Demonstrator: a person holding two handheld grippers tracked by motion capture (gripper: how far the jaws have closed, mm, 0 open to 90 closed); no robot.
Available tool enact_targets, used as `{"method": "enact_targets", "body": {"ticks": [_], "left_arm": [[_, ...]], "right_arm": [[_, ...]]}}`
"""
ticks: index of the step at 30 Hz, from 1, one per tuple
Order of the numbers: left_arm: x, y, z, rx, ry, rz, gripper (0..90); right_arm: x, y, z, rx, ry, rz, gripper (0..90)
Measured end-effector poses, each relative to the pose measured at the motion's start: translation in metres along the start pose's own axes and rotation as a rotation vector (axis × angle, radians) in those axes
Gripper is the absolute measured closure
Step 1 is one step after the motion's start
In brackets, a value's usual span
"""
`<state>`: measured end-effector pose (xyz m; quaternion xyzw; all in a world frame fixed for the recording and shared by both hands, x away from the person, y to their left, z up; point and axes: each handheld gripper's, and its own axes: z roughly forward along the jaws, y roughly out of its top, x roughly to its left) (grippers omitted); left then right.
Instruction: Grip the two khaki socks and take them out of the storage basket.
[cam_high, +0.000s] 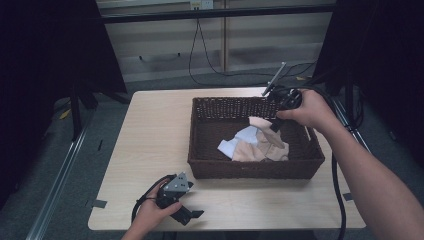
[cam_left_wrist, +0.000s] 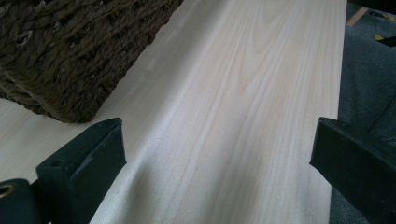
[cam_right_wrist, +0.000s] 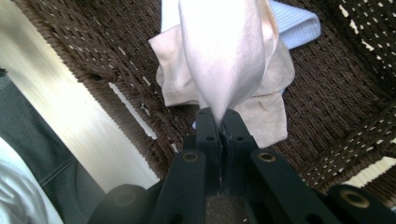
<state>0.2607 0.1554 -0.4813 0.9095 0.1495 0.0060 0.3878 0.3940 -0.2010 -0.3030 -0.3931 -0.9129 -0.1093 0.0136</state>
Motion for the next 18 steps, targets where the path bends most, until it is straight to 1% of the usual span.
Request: {"method": "enact_targets", "body": {"ticks": [2, 4, 5, 6, 7, 10, 11, 12, 14, 15, 18], "left_arm": [[0.0, 0.0, 0.0, 0.0, 0.0, 0.0, 2.6], [0.0, 0.0, 0.001, -0.004, -0.004, -0.002, 2.6], [0.0, 0.0, 0.001, -0.007, -0.006, -0.002, 2.6], [0.0, 0.0, 0.001, -0.007, -0.005, -0.003, 2.6], [0.0, 0.0, 0.001, -0.007, -0.007, -0.002, 2.6], [0.001, 0.0, 0.001, -0.007, -0.009, -0.002, 2.6], [0.0, 0.0, 0.0, -0.003, 0.002, -0.004, 2.6], [0.0, 0.0, 0.0, -0.003, 0.002, -0.004, 2.6], [0.0, 0.0, 0.0, -0.001, 0.002, -0.003, 2.6], [0.001, -0.001, 0.001, -0.007, -0.007, -0.002, 2.6], [0.0, 0.0, 0.001, -0.007, -0.007, -0.002, 2.6]], "right_arm": [[0.0, 0.0, -0.007, 0.002, 0.015, -0.003, 87.6], [0.0, 0.0, -0.009, 0.008, 0.019, -0.003, 87.6], [0.0, 0.0, -0.01, 0.008, 0.021, -0.012, 87.6], [0.001, 0.0, -0.012, 0.012, 0.014, -0.014, 87.6], [0.004, 0.001, -0.015, 0.016, 0.022, -0.014, 87.6], [0.005, 0.001, -0.019, 0.018, 0.021, -0.023, 87.6], [0.006, 0.002, -0.023, 0.019, 0.021, -0.035, 87.5], [0.006, 0.002, -0.023, 0.019, 0.021, -0.035, 87.5], [0.009, 0.003, -0.03, 0.02, 0.023, -0.042, 87.4], [0.01, 0.003, -0.031, 0.016, 0.019, -0.05, 87.4], [0.013, 0.003, -0.035, 0.021, 0.021, -0.053, 87.4]]}}
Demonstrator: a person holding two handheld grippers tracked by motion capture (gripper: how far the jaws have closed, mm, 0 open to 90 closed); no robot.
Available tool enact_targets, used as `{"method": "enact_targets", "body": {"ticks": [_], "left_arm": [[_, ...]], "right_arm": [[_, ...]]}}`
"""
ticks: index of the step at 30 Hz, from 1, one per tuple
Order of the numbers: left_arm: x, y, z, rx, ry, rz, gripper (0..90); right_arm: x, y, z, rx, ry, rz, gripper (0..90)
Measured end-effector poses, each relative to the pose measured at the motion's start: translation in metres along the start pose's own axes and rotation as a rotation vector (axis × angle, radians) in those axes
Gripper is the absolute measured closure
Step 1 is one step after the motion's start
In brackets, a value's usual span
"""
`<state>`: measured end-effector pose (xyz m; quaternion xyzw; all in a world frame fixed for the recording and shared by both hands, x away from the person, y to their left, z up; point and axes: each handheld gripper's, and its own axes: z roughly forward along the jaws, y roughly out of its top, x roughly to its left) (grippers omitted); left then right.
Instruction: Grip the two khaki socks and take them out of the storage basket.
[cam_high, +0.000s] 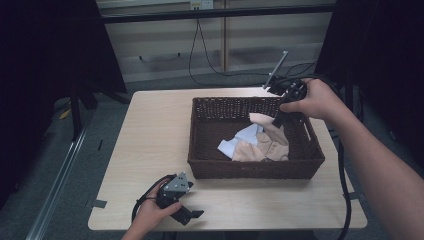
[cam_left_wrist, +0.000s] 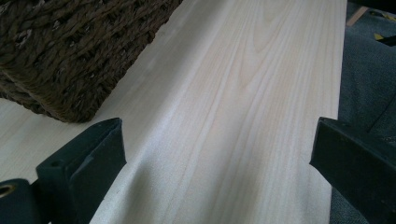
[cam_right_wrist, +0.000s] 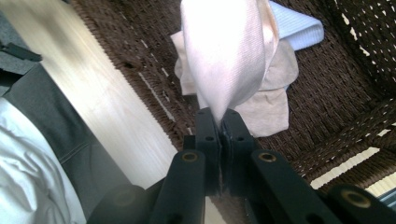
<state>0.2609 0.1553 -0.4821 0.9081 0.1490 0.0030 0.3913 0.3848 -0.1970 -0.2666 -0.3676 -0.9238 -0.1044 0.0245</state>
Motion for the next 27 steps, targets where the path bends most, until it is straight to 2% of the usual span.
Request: {"method": "enact_targets", "body": {"ticks": [9, 15, 18, 25, 26, 27], "left_arm": [[0.0, 0.0, 0.0, 0.002, 0.003, 0.0, 2.6], [0.0, 0.0, -0.001, 0.001, 0.006, 0.002, 2.6], [0.0, 0.0, -0.001, 0.001, 0.007, 0.001, 2.6], [-0.001, 0.001, -0.001, 0.007, 0.009, 0.001, 2.6], [-0.001, 0.001, -0.001, 0.02, 0.011, 0.003, 2.6], [0.0, 0.001, -0.001, 0.019, 0.011, 0.003, 2.6]], "right_arm": [[0.011, -0.002, -0.017, -0.014, 0.021, -0.045, 87.1], [0.02, -0.005, -0.019, -0.013, 0.041, -0.079, 87.1], [0.024, -0.007, -0.019, -0.033, 0.069, -0.099, 87.1], [0.029, -0.018, -0.016, -0.036, 0.109, -0.129, 87.0], [0.029, -0.018, -0.016, -0.036, 0.109, -0.129, 87.0], [0.032, -0.02, -0.014, -0.023, 0.112, -0.136, 86.8]]}}
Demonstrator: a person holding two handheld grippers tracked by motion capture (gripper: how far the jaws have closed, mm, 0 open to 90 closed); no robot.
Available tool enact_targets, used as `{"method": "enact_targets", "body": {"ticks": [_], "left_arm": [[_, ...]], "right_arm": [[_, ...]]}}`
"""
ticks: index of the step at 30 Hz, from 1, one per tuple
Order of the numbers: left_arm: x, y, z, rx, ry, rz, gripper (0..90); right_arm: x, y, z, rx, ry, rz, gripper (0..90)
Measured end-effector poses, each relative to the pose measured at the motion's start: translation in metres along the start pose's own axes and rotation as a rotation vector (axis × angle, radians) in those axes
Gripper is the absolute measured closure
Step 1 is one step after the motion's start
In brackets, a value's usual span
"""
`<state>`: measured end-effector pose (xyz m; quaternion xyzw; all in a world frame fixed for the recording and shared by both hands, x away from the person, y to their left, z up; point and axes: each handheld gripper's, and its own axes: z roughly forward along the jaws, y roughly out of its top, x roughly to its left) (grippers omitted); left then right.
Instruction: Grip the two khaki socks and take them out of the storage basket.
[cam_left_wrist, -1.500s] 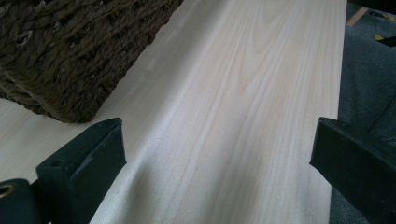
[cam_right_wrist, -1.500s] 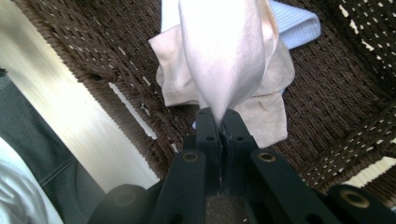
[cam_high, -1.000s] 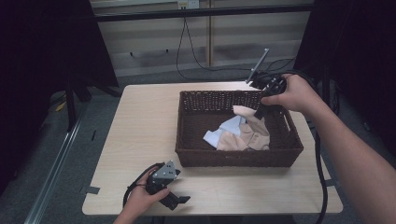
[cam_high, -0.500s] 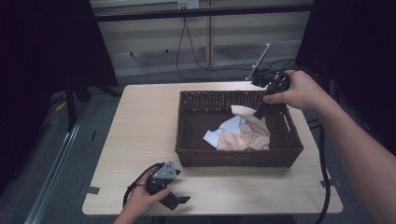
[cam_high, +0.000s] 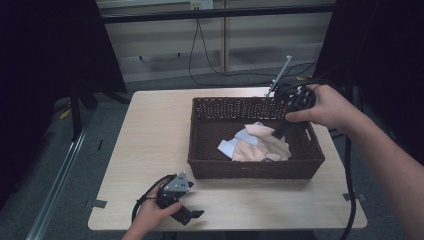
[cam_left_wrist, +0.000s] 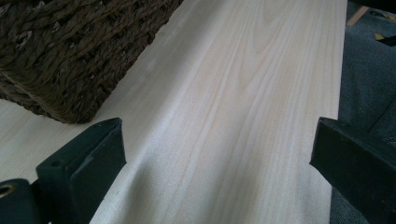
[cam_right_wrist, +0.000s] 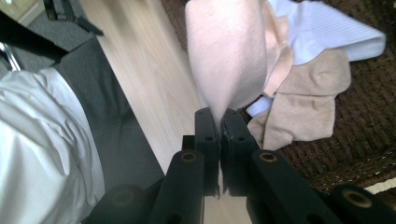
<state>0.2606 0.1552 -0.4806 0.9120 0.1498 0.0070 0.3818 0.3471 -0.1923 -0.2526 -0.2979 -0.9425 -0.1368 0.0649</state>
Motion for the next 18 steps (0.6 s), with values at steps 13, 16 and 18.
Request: {"method": "enact_targets", "body": {"ticks": [13, 16, 18], "left_arm": [[0.0, 0.0, 0.002, -0.003, -0.007, 0.0, 2.6], [0.0, 0.0, 0.002, -0.003, -0.008, 0.0, 2.6], [0.0, 0.0, 0.002, -0.003, -0.005, -0.001, 2.6]], "right_arm": [[0.019, -0.006, 0.019, 0.011, 0.042, -0.083, 86.3], [0.024, -0.006, 0.024, 0.016, 0.05, -0.116, 86.3], [0.027, -0.006, 0.027, 0.015, 0.059, -0.123, 86.3]]}}
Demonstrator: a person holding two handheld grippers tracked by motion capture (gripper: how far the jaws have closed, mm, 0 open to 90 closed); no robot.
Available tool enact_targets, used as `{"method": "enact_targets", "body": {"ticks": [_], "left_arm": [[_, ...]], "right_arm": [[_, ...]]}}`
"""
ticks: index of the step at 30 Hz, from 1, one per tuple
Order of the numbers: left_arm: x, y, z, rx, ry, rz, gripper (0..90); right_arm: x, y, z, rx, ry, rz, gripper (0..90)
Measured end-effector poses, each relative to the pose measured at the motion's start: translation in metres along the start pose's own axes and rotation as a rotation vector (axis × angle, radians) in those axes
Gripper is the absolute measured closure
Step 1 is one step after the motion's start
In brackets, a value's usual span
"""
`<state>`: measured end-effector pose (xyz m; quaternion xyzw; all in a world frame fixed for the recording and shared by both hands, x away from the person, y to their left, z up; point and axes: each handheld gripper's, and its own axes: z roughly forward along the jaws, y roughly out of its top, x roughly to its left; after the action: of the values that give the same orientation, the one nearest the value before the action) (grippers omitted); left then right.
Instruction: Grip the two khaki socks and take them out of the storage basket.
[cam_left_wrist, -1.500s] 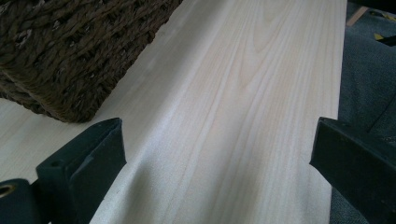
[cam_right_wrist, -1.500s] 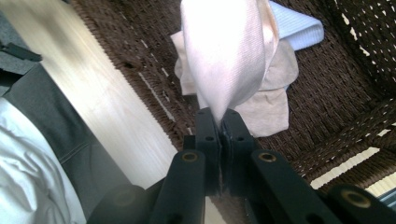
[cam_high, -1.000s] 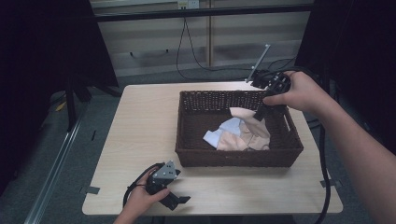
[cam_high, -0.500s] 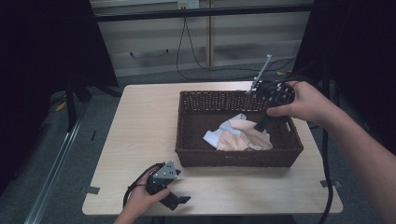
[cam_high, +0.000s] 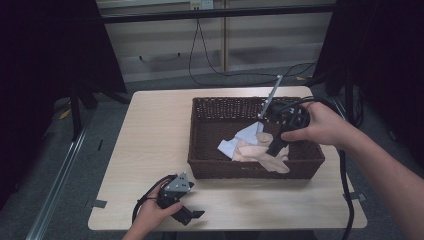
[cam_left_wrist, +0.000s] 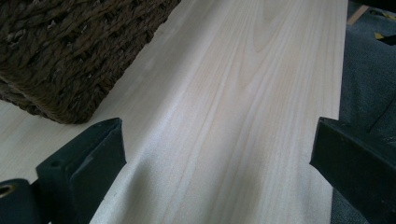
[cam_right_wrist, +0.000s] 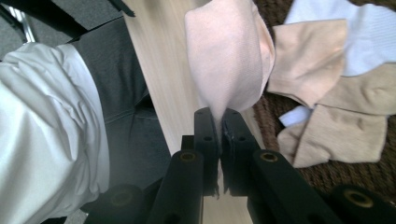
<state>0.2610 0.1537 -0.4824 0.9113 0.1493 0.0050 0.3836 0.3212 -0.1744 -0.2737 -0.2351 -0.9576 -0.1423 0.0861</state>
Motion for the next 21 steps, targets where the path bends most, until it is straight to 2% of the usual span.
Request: {"method": "enact_targets", "body": {"ticks": [1, 6, 11, 14, 21], "left_arm": [[0.0, 0.0, 0.0, -0.002, -0.003, -0.001, 2.6], [0.0, 0.0, 0.0, 0.004, -0.004, 0.003, 2.6], [0.0, 0.0, 0.001, 0.001, -0.003, 0.004, 2.6], [0.0, 0.0, 0.001, -0.002, -0.003, 0.001, 2.6], [0.0, 0.0, 0.001, -0.002, -0.002, 0.003, 2.6]], "right_arm": [[0.002, 0.001, 0.005, 0.005, 0.007, -0.02, 86.3], [0.006, 0.003, 0.016, 0.019, 0.025, -0.047, 85.9], [0.008, 0.004, 0.028, 0.026, 0.031, -0.049, 85.9], [0.01, 0.006, 0.04, 0.039, 0.014, -0.06, 85.6], [0.014, 0.009, 0.054, 0.064, -0.016, -0.097, 84.2]]}}
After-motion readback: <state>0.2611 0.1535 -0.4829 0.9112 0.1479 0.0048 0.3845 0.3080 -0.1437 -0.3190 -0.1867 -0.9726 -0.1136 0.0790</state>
